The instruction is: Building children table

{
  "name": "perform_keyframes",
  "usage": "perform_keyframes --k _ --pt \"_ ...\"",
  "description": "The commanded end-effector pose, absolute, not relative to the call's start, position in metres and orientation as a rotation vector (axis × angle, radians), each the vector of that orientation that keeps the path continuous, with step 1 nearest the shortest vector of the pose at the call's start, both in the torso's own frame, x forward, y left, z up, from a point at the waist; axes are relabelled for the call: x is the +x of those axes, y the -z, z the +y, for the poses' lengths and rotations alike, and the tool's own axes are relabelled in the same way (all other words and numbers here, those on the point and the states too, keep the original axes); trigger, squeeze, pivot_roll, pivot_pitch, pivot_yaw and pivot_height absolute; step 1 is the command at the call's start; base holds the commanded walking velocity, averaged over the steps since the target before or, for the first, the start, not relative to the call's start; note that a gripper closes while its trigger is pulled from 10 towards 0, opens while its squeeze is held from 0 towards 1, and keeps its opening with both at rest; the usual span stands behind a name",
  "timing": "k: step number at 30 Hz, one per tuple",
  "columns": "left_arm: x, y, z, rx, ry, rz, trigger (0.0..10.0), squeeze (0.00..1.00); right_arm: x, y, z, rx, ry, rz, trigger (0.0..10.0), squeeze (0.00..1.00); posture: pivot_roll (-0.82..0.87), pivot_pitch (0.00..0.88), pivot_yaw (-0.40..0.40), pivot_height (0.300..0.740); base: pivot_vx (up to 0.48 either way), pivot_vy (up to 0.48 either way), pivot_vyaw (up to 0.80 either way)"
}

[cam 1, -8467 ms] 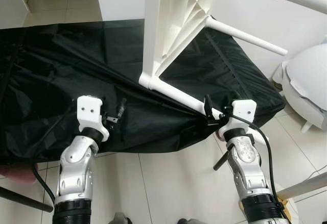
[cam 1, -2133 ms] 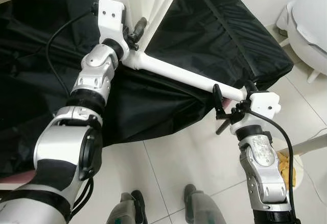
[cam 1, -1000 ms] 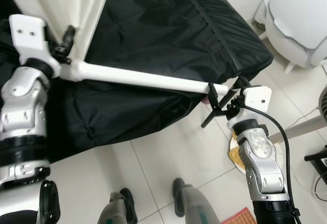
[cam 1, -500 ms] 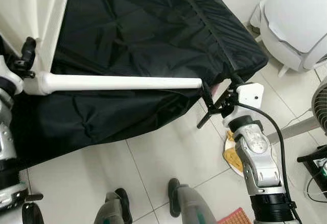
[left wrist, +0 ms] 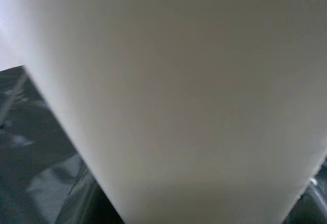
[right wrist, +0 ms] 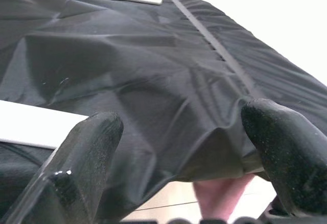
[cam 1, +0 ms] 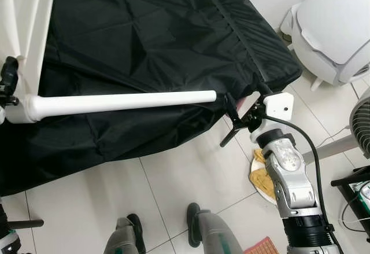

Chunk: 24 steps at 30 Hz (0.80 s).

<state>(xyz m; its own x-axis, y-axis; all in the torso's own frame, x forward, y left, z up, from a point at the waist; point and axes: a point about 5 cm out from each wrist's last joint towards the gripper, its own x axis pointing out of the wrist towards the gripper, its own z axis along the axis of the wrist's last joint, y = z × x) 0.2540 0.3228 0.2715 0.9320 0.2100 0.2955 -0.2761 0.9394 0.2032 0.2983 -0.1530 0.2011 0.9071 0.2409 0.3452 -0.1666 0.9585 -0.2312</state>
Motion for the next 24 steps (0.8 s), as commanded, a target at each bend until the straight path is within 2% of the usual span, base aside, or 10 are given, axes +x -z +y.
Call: perform_keyframes --k 1,6,11,14,15,17,18,20,23,24 --pt "0.227 -0.277 0.361 0.278 -0.593 -0.266 10.0 0.0 0.298 -0.196 -0.158 -0.195 -0.203 -0.363 10.0 0.0 -0.01 0.289 -0.034 0.74 0.0 0.0 0.0" --pt "0.216 -0.277 0.367 0.274 -0.631 -0.257 10.0 0.0 0.299 -0.195 -0.16 -0.2 -0.201 -0.36 10.0 0.0 0.0 0.292 -0.042 0.74 0.0 0.0 0.0" --pt "0.216 -0.27 0.361 0.272 -0.612 -0.233 10.0 0.0 0.301 -0.195 -0.16 -0.207 -0.208 -0.361 10.0 0.0 0.0 0.292 -0.042 0.74 0.0 0.0 0.0" --pt "0.222 -0.262 0.347 0.26 -0.543 -0.212 10.0 0.0 0.302 -0.196 -0.16 -0.212 -0.212 -0.365 10.0 0.0 0.0 0.3 -0.049 0.74 0.0 0.0 0.0" --pt "0.227 -0.258 0.338 0.244 -0.495 -0.214 10.0 0.2 0.302 -0.196 -0.161 -0.215 -0.213 -0.365 10.0 0.0 0.0 0.301 -0.046 0.74 0.0 0.0 0.0" --pt "0.229 -0.256 0.332 0.232 -0.464 -0.216 10.0 0.2 0.302 -0.196 -0.161 -0.216 -0.213 -0.365 10.0 0.0 0.0 0.301 -0.044 0.74 0.0 0.0 0.0" --pt "0.231 -0.255 0.327 0.21 -0.438 -0.219 10.0 1.0 0.301 -0.196 -0.161 -0.218 -0.214 -0.366 10.0 0.0 0.0 0.301 -0.044 0.74 0.0 0.0 0.0" --pt "0.238 -0.249 0.309 0.16 -0.335 -0.213 10.0 1.0 0.301 -0.196 -0.162 -0.224 -0.212 -0.364 10.0 0.0 0.0 0.303 -0.044 0.74 0.0 0.0 0.0" --pt "0.247 -0.244 0.29 0.179 -0.21 -0.197 10.0 1.0 0.3 -0.195 -0.164 -0.23 -0.208 -0.364 10.0 0.0 -0.01 0.303 -0.034 0.74 0.0 0.0 0.0" --pt "0.247 -0.244 0.29 0.179 -0.21 -0.197 10.0 1.0 0.3 -0.195 -0.164 -0.23 -0.208 -0.364 10.0 0.0 -0.01 0.303 -0.034 0.74 0.0 0.0 0.0"
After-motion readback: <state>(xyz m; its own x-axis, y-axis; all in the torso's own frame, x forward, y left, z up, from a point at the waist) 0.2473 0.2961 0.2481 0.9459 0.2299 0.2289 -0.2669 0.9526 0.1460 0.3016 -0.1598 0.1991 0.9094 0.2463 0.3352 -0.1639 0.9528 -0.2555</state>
